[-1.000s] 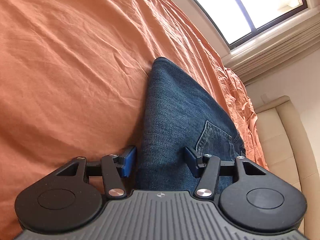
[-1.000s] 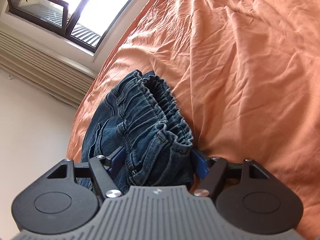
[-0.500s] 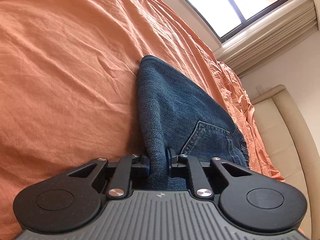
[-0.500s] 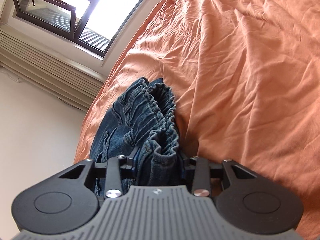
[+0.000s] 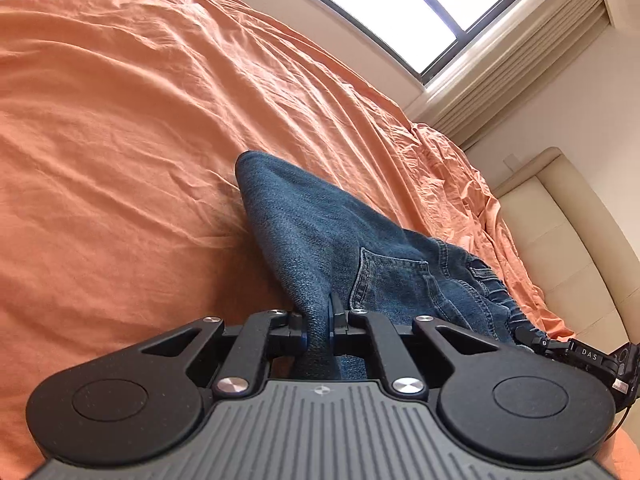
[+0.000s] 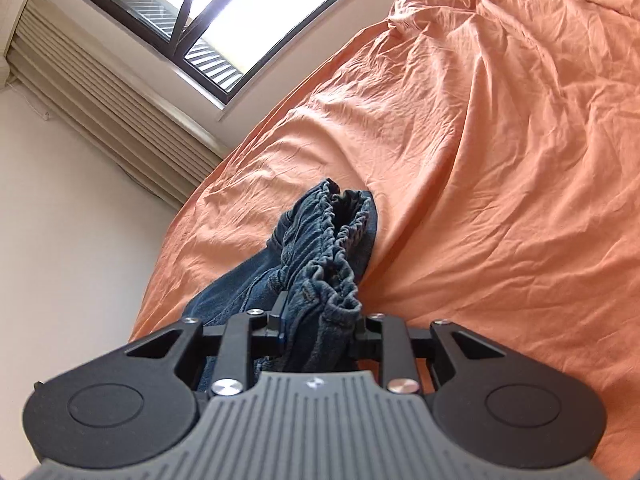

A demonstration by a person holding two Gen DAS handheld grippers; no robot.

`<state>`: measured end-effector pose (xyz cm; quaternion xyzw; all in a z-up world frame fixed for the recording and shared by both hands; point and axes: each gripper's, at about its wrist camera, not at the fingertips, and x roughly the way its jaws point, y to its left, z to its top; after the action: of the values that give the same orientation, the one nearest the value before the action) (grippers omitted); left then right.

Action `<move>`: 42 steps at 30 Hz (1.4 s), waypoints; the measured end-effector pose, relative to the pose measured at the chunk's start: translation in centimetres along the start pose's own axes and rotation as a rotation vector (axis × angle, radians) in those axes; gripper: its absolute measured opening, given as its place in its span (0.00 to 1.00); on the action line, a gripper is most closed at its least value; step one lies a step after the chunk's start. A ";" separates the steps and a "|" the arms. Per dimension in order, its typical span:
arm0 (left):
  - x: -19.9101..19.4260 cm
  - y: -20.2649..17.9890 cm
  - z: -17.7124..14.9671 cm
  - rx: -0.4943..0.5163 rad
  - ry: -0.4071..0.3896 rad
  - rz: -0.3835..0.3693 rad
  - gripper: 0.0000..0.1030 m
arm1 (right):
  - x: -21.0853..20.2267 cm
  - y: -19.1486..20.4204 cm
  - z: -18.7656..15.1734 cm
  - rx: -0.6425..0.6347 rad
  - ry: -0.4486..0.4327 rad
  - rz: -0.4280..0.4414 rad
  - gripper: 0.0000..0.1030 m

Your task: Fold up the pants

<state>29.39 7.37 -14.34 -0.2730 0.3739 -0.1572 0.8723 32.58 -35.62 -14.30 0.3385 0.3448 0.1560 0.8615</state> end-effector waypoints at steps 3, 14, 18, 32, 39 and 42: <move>-1.7 -0.2 0.3 0.010 -0.017 0.011 0.08 | -0.8 2.8 -0.2 -0.044 0.015 0.032 0.20; -10.8 2.4 4.2 0.085 -0.067 0.130 0.08 | 3.1 12.4 -3.4 -0.098 0.079 0.138 0.20; -13.7 4.1 7.5 0.103 -0.090 0.187 0.08 | 6.1 16.6 -4.3 -0.120 0.088 0.190 0.19; -13.3 12.9 12.0 0.216 -0.029 0.364 0.09 | 15.5 20.8 -11.4 -0.122 0.149 0.222 0.19; -11.9 18.3 9.4 0.168 0.017 0.370 0.11 | 17.6 15.9 -16.2 -0.026 0.237 0.176 0.19; -11.3 19.5 8.9 0.142 0.014 0.365 0.12 | 18.5 15.0 -17.3 -0.026 0.251 0.145 0.19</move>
<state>29.71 31.62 -14.45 -0.1374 0.4113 -0.0241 0.9008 33.17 -7.29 -22.22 0.3291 0.4226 0.2636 0.8023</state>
